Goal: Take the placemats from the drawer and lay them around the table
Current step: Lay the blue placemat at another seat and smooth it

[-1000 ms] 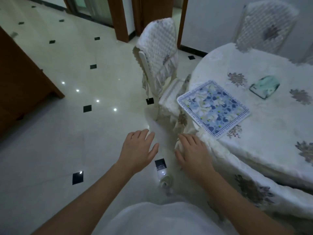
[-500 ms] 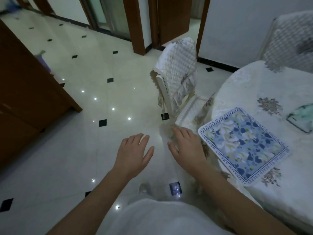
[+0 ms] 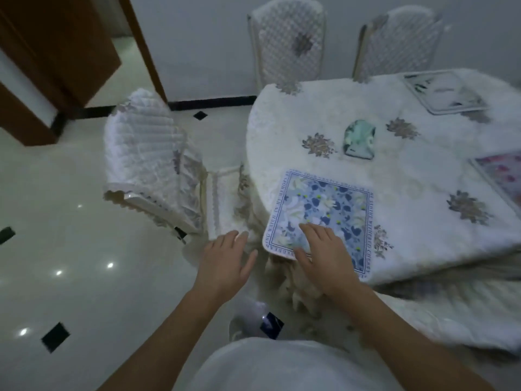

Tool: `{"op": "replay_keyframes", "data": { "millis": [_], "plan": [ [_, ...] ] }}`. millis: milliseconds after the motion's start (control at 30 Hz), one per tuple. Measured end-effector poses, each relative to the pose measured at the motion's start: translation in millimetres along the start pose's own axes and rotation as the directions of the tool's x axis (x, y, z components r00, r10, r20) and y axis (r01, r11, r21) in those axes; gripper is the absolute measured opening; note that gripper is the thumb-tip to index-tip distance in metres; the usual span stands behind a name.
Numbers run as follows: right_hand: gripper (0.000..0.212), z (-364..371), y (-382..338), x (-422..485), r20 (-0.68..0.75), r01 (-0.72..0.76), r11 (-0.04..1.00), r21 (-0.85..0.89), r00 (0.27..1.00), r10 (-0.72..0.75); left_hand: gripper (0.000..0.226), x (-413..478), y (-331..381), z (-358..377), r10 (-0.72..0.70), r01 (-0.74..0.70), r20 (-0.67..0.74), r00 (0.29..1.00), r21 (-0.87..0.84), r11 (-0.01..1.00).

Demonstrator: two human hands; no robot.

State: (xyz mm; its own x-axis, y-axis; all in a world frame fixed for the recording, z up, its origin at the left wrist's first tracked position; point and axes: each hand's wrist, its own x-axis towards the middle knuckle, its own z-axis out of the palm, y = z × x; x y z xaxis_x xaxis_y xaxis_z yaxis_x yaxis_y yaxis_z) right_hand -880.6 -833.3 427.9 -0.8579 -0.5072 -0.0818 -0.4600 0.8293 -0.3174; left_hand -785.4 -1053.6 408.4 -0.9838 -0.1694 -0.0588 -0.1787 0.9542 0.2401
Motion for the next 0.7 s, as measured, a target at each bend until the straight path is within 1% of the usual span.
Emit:
{"op": "replay_keyframes", "data": {
  "millis": [67,167,200,267,400,500,600,700],
  "plan": [
    [0.056,-4,16,-7,-0.024,-0.103,0.995,0.013,0.994,0.103,0.061,27,5,2,0.095,-0.095,0.009,0.995,-0.021,0.995],
    [0.055,-8,36,-16,-0.040,-0.182,0.983,0.021,0.982,0.183,0.049,64,12,10,0.211,-0.210,0.043,0.976,-0.032,0.977],
    [0.055,-9,43,-17,-0.033,-0.199,0.980,0.025,0.979,0.200,0.048,75,15,13,0.231,-0.229,0.063,0.971,-0.044,0.972],
    [0.055,-9,54,-17,-0.018,-0.229,0.973,0.038,0.973,0.230,0.052,94,20,19,0.244,-0.238,0.090,0.966,-0.068,0.969],
    [0.052,-8,81,-7,-0.015,-0.274,0.957,0.093,0.961,0.276,0.057,120,29,29,0.205,-0.190,0.136,0.969,-0.114,0.975],
    [0.050,-4,106,5,0.012,-0.315,0.940,0.129,0.949,0.316,0.058,130,34,37,0.176,-0.141,0.213,0.961,-0.169,0.976],
    [0.046,1,135,22,0.041,-0.347,0.932,0.107,0.938,0.345,0.061,140,37,46,0.117,-0.054,0.283,0.952,-0.220,0.974],
    [0.050,6,164,38,0.074,-0.408,0.910,0.075,0.912,0.403,0.058,145,41,57,0.043,0.048,0.286,0.957,-0.303,0.952]
  ]
}}
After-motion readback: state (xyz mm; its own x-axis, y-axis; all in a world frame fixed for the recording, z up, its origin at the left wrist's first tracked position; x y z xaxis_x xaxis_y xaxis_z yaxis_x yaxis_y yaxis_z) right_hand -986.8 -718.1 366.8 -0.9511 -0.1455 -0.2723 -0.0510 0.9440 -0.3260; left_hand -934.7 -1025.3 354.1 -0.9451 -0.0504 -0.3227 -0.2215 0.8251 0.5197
